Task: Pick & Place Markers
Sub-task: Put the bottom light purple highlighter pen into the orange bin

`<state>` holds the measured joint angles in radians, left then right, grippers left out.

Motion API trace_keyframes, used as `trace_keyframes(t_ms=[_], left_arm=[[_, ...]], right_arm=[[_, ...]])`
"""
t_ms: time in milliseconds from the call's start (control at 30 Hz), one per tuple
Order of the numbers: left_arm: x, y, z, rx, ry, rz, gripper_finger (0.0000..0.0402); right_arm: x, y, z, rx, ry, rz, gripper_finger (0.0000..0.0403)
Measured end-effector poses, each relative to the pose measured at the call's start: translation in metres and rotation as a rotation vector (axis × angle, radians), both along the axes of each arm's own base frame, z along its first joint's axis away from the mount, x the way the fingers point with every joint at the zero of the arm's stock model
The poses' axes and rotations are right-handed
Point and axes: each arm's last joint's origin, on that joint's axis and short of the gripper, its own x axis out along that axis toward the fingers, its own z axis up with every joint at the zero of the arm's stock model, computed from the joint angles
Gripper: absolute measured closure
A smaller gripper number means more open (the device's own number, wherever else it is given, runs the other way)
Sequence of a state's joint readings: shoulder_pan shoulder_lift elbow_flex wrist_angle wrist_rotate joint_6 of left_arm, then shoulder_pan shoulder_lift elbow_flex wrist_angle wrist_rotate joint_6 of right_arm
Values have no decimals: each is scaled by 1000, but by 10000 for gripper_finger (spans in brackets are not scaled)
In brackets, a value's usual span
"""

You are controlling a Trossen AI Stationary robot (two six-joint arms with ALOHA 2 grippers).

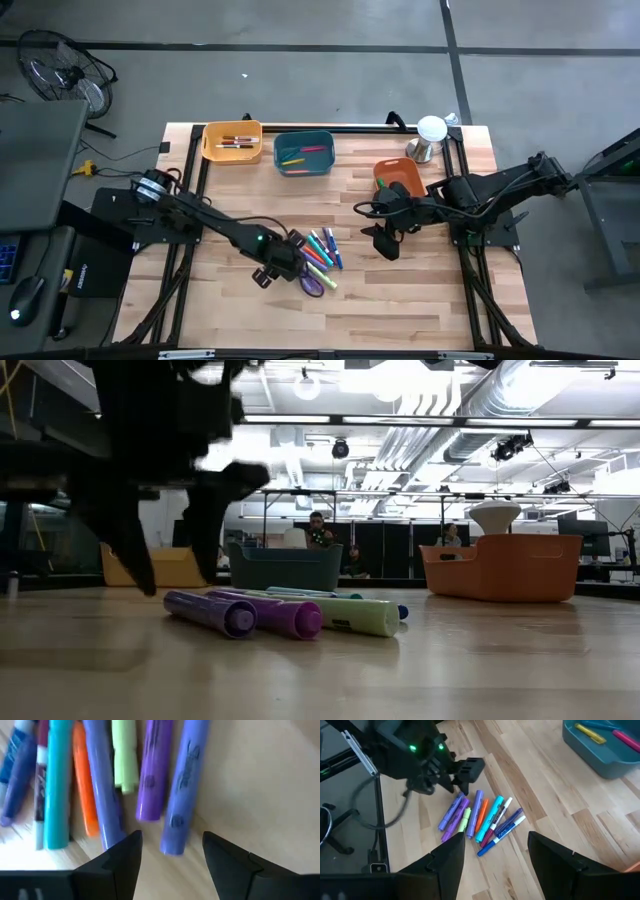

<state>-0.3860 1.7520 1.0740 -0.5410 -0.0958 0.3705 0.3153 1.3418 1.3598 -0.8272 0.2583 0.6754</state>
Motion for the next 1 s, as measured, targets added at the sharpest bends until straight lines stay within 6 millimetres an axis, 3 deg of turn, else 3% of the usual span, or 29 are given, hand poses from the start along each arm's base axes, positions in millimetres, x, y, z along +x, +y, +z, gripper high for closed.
trace_keyframes(t_ms=[433, 700, 1000], left_arm=[[6, -3, -18, -13, 43, -12, 204], [5, -4, -19, -43, 63, -40, 266], [7, -2, -41, -111, 182, 29, 329]], right_arm=[[0, 0, 0, 1, 4, 3, 196], [0, 0, 0, -1, 5, 4, 196], [0, 0, 0, -1, 6, 5, 196]])
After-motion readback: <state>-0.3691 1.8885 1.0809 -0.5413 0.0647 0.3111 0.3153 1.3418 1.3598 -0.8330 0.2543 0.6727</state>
